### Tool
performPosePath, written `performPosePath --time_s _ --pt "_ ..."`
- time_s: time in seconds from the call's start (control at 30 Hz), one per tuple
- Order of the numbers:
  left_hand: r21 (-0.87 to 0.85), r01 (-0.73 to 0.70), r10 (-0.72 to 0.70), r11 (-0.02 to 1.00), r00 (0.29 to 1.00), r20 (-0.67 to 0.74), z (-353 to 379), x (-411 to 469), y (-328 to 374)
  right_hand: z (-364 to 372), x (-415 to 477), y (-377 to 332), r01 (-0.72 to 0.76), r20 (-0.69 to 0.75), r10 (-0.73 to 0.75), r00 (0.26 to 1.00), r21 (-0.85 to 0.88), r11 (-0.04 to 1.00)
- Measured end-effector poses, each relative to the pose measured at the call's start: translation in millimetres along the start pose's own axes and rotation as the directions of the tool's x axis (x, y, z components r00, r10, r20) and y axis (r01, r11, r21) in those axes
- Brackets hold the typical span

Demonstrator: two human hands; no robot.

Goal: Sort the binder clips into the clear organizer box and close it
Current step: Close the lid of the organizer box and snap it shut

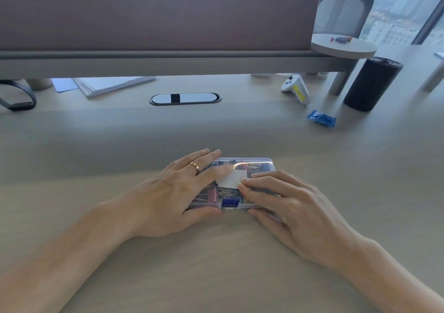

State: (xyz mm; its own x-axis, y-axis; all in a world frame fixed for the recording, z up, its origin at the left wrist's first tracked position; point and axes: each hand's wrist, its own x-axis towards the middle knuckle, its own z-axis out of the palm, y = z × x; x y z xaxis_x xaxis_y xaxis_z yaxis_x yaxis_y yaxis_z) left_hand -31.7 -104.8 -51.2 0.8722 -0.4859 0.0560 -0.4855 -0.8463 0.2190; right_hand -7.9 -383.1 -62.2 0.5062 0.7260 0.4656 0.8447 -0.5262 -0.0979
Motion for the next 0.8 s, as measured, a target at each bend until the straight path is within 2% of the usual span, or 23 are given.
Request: performPosePath --time_s 0.07,0.23,0.5,0.63,0.73,0.8 --pt "0.076 -0.007 0.005 0.997 1.000 0.031 0 -2 0 -1 1 -1 -0.010 0.000 0.010 1.000 0.013 1.000" --pt "0.092 0.001 -0.004 0.996 1.000 0.031 -5 0 0 0 4 -1 -0.012 -0.030 0.012 0.999 0.007 1.000" --pt "-0.213 0.046 -0.034 0.976 0.997 0.063 -33 15 -2 4 22 6 0.033 -0.219 -0.058 0.974 -0.116 0.993" --pt "-0.123 -0.042 0.029 0.992 0.994 -0.106 -28 10 -2 2 28 9 0.030 -0.232 -0.056 0.971 -0.113 0.993" --pt "0.019 -0.106 0.107 0.994 0.954 -0.279 -14 6 -4 0 29 12 0.032 -0.211 -0.054 0.976 -0.106 0.994" --pt "0.044 -0.139 0.145 0.989 0.931 -0.334 -14 7 -5 -2 31 15 0.037 -0.207 -0.057 0.977 -0.099 0.994"
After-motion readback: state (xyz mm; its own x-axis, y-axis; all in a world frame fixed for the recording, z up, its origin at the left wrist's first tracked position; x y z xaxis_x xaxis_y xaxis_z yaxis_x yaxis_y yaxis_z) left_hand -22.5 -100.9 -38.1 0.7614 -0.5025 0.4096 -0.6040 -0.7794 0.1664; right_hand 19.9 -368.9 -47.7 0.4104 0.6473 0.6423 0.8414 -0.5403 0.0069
